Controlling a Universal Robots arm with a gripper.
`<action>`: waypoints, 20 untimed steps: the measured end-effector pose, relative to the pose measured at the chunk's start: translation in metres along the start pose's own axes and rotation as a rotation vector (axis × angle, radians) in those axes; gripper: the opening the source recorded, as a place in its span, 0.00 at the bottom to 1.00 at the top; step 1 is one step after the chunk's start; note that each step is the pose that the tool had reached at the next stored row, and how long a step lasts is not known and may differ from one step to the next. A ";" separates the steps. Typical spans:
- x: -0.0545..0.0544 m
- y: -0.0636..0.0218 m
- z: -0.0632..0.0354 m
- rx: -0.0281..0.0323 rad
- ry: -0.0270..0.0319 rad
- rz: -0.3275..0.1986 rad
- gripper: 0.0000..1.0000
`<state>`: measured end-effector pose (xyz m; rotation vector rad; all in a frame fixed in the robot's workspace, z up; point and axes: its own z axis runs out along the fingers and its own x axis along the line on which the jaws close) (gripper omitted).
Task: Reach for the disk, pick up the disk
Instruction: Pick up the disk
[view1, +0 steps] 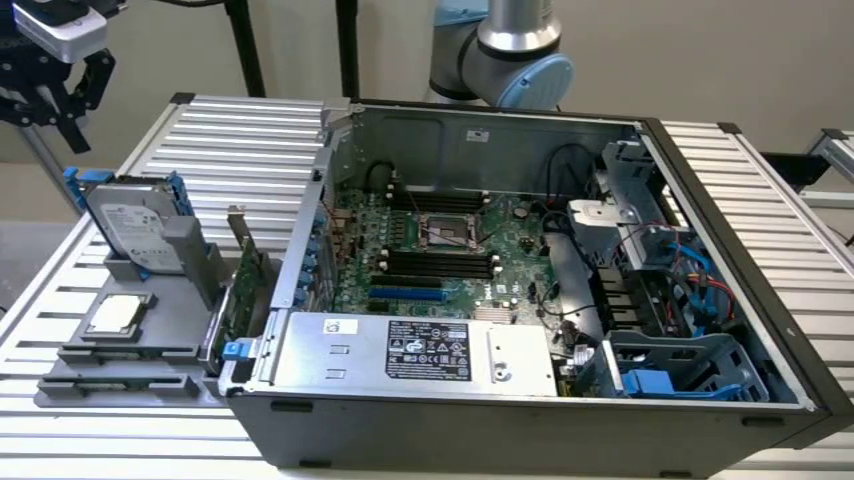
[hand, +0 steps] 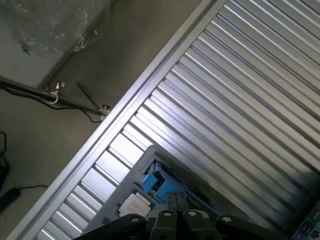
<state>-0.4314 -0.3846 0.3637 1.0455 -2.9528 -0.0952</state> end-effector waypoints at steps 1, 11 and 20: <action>0.000 0.0000 -0.0001 -0.0013 -0.0002 -0.014 0.11; 0.000 0.0000 -0.0004 -0.0065 0.0077 -0.180 0.11; 0.000 0.0000 -0.0004 -0.0089 0.0179 -0.344 0.11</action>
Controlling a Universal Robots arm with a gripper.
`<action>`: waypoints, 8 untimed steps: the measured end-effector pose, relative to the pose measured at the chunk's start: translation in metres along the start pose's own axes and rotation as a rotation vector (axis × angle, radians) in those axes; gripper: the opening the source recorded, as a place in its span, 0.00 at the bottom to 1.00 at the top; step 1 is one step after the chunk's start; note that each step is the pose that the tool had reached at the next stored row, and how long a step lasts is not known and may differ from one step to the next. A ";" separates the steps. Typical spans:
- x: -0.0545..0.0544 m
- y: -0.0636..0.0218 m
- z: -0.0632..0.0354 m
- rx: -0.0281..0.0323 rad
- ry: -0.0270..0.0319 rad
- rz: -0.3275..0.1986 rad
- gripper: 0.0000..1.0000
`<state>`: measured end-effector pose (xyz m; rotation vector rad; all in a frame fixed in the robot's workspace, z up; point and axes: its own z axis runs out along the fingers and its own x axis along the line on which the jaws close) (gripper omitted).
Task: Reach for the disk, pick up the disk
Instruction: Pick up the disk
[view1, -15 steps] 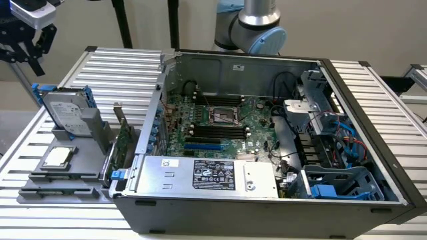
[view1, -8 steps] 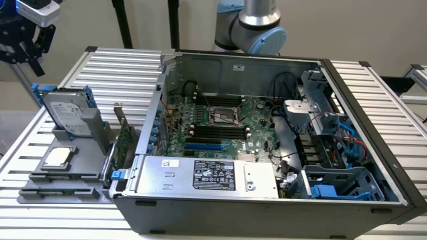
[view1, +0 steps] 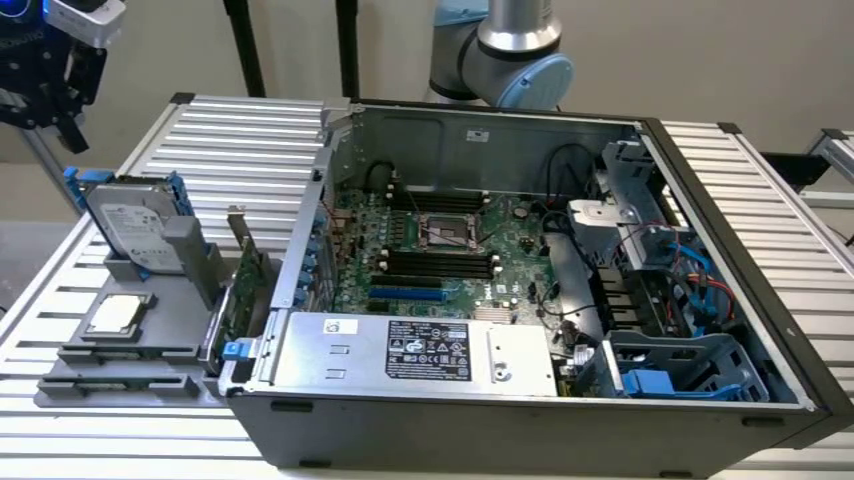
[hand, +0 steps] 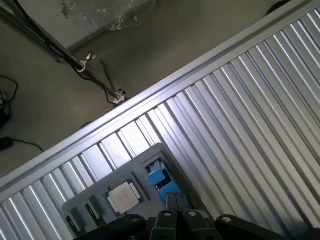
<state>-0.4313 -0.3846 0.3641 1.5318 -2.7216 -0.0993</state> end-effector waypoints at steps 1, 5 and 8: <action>0.000 0.0000 0.0000 -0.0003 0.0012 -0.019 0.11; 0.000 0.0000 0.0000 -0.0015 0.0058 -0.091 0.11; 0.000 -0.0001 0.0000 -0.0023 0.0090 -0.140 0.11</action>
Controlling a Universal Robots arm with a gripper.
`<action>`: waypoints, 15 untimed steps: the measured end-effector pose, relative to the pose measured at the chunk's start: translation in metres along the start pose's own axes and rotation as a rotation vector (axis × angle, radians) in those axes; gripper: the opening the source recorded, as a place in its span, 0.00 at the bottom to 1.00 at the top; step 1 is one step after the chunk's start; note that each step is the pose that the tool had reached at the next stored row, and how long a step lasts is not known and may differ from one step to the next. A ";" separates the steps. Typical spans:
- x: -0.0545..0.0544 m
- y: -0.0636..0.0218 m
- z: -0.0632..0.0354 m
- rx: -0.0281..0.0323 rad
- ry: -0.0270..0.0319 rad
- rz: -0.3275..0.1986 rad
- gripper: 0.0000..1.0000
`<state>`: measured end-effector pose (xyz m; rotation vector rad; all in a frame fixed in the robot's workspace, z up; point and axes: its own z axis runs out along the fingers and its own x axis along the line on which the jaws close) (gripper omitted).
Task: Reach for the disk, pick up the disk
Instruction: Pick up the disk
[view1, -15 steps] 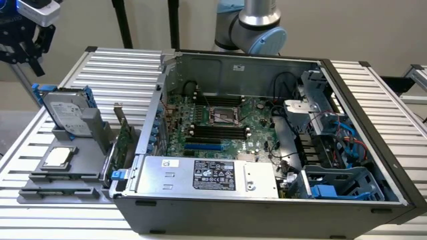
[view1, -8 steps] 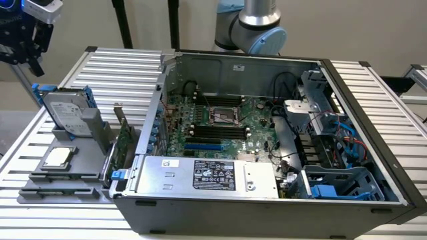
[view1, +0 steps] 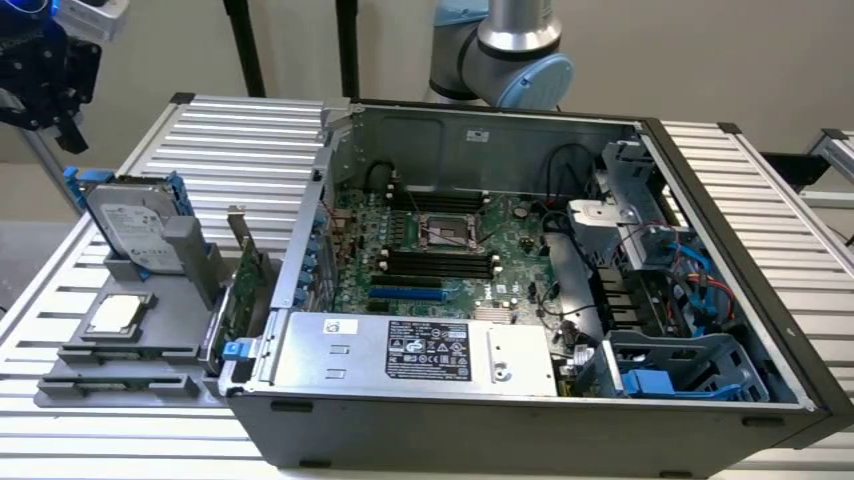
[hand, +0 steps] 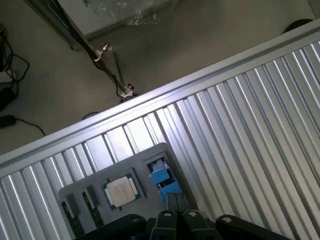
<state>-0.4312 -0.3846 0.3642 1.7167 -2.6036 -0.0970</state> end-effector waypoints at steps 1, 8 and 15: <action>0.000 -0.0003 0.0000 -0.0002 0.0009 -0.013 0.11; -0.001 -0.0032 -0.0001 -0.0015 0.0065 -0.103 0.11; -0.001 -0.0034 -0.0002 -0.0038 0.0146 -0.229 0.11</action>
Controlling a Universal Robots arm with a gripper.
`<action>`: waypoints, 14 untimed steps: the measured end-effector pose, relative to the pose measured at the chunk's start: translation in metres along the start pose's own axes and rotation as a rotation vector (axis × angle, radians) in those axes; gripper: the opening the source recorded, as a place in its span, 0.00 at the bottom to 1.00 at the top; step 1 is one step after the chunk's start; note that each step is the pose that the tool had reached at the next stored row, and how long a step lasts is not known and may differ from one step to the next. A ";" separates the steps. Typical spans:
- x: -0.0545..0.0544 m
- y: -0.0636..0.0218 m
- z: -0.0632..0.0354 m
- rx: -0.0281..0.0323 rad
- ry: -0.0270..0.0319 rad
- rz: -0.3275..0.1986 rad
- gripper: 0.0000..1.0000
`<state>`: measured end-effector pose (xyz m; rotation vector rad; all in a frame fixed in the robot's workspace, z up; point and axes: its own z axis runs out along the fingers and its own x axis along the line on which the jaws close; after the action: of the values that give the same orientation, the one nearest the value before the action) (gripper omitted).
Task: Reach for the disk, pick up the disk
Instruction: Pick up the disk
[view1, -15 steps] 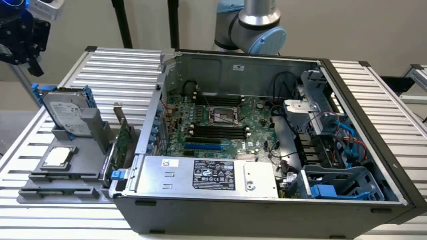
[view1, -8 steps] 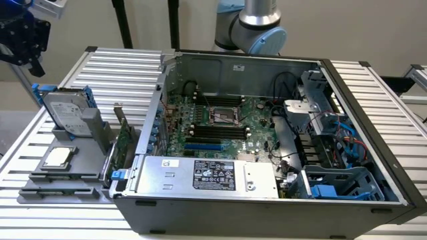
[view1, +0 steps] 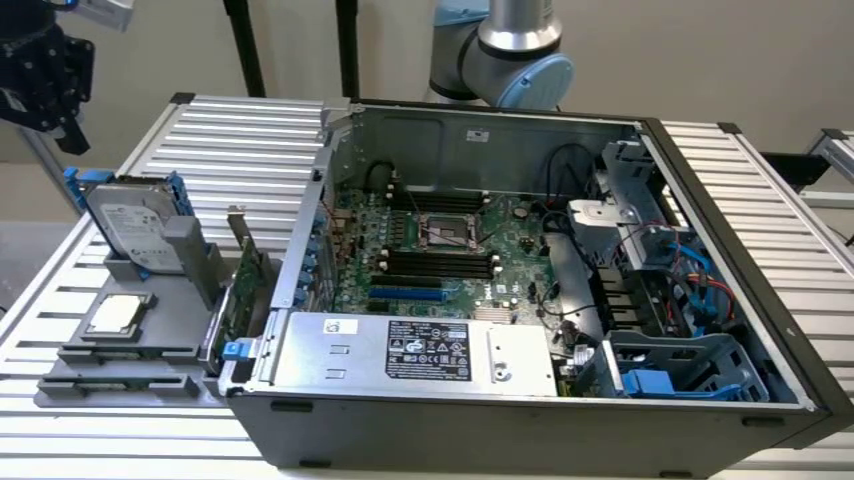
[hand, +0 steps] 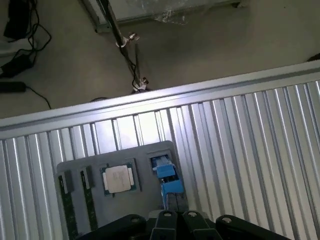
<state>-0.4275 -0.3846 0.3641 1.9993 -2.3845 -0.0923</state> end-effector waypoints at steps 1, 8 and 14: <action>0.000 0.0000 0.0000 -0.0002 0.0011 -0.018 0.11; 0.000 -0.0023 -0.0001 -0.0020 0.0076 -0.119 0.11; -0.001 -0.0041 -0.0002 -0.0022 0.0082 -0.136 0.18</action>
<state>-0.4234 -0.3846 0.3641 2.1549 -2.2400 -0.0895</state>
